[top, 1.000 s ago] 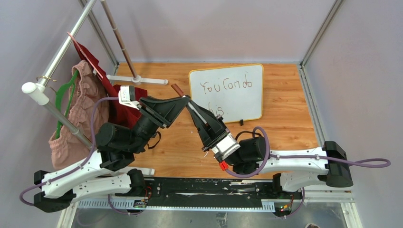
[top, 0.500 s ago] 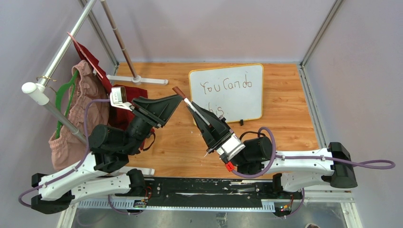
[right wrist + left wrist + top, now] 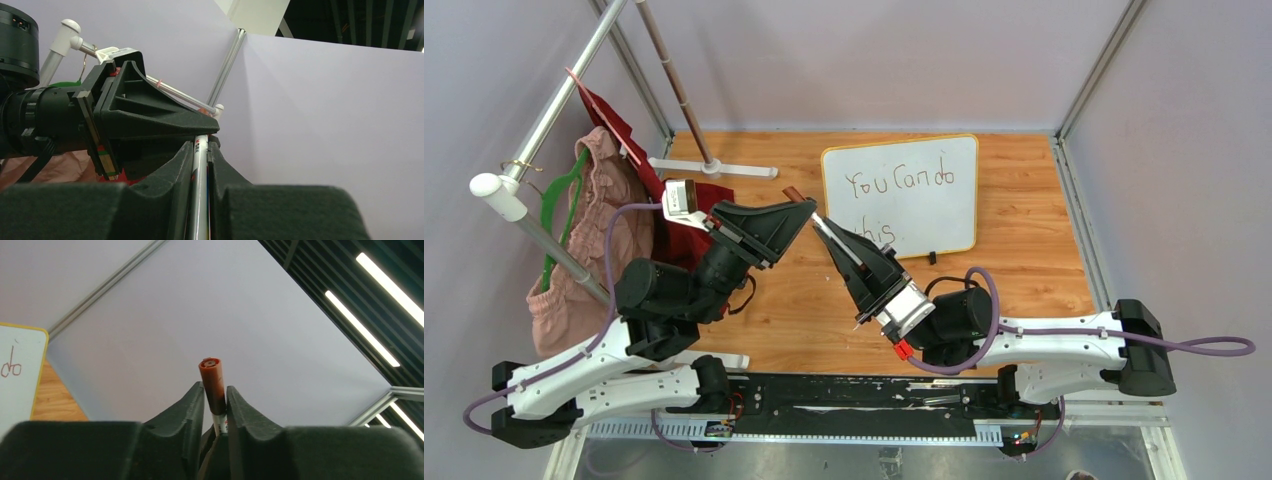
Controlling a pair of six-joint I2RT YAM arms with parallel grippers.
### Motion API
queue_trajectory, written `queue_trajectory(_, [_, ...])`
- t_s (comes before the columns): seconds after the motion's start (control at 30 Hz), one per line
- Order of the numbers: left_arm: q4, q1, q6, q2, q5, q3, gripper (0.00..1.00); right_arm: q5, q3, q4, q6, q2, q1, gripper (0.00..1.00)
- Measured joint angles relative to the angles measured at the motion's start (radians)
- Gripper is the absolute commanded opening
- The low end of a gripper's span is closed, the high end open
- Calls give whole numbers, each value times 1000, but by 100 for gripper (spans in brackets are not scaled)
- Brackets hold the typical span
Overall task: Write a sentence on the whiteboard
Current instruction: Close the whiteboard marker at the center of the board.
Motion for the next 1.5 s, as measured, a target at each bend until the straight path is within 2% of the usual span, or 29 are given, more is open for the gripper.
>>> queue_trajectory(0.1, [11, 0, 1, 0, 5, 0, 10, 2, -3, -4, 5, 0, 0, 1])
queue_trajectory(0.17, [15, 0, -8, 0, 8, 0, 0, 2, -5, -3, 7, 0, 0, 12])
queue_trajectory(0.27, [16, -2, -16, 0, 6, 0, 0, 1, -16, -9, 12, -12, 0, 32])
queue_trajectory(0.33, [18, -2, -5, -2, -2, 0, 0, 6, -25, -36, 21, -31, 0, 40])
queue_trajectory(0.4, [16, -2, 6, -7, -18, 0, 0, 20, -29, -89, 36, -60, 5, 62])
queue_trajectory(0.47, [13, -2, 18, -13, -30, 0, 0, 31, -29, -143, 57, -93, 11, 71])
queue_trajectory(0.6, [5, -2, 51, -32, -54, 0, 0, 54, -26, -329, 119, -195, 33, 74])
queue_trajectory(0.8, [-91, -2, 162, -38, -48, 49, 0, 64, 126, -787, 321, -302, 39, 74])
queue_trajectory(0.97, [-191, -2, 278, -48, 24, 95, 0, 47, 283, -1101, 488, -327, 31, 74])
queue_trajectory(1.07, [-239, -2, 330, -63, 95, 89, 0, -35, 315, -1241, 595, -328, -24, 75])
queue_trajectory(1.23, [-304, -2, 387, -77, 235, 60, 0, -240, 296, -1345, 787, -299, -171, 77])
queue_trajectory(1.4, [-337, -2, 400, -122, 297, -24, 0, -368, 206, -1347, 914, -293, -212, 77])
queue_trajectory(1.5, [-336, -2, 399, -139, 320, -56, 0, -404, 172, -1314, 966, -293, -215, 71])
